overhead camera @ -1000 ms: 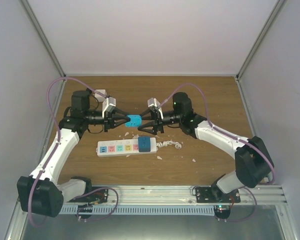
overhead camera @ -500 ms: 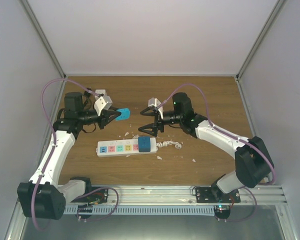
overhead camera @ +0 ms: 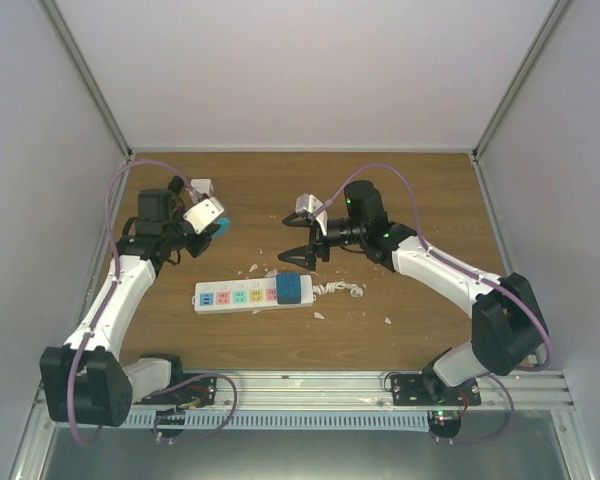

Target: Pull the plug off the socket

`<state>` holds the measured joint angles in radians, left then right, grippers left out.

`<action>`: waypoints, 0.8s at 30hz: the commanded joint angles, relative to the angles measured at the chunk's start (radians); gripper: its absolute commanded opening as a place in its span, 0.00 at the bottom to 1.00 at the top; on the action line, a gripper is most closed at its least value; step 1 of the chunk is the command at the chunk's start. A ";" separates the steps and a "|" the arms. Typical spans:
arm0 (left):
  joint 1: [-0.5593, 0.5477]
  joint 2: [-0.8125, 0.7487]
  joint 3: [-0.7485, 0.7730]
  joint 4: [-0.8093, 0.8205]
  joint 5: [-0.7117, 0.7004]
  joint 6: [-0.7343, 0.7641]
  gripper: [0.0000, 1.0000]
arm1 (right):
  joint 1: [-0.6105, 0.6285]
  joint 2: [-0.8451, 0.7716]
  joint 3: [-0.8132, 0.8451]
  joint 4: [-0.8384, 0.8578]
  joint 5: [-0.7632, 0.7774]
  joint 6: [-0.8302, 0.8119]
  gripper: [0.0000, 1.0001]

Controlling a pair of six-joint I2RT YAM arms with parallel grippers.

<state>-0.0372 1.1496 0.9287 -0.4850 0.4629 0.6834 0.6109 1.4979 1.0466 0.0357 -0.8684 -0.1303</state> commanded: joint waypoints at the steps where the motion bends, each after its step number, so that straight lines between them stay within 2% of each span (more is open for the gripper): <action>1: -0.005 0.046 -0.042 0.071 -0.149 0.059 0.00 | -0.006 0.005 0.030 -0.025 0.002 -0.029 1.00; 6: -0.025 0.112 -0.101 0.201 -0.265 0.077 0.00 | -0.006 0.003 0.028 -0.031 0.004 -0.043 1.00; 16: -0.068 0.306 -0.029 0.324 -0.418 0.065 0.00 | -0.007 0.025 0.026 -0.031 -0.019 -0.040 1.00; 24: -0.116 0.420 -0.047 0.523 -0.590 0.151 0.00 | -0.006 0.031 0.020 -0.021 -0.015 -0.025 1.00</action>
<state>-0.1268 1.5314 0.8703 -0.1471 -0.0242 0.7803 0.6102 1.5192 1.0492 0.0143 -0.8726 -0.1528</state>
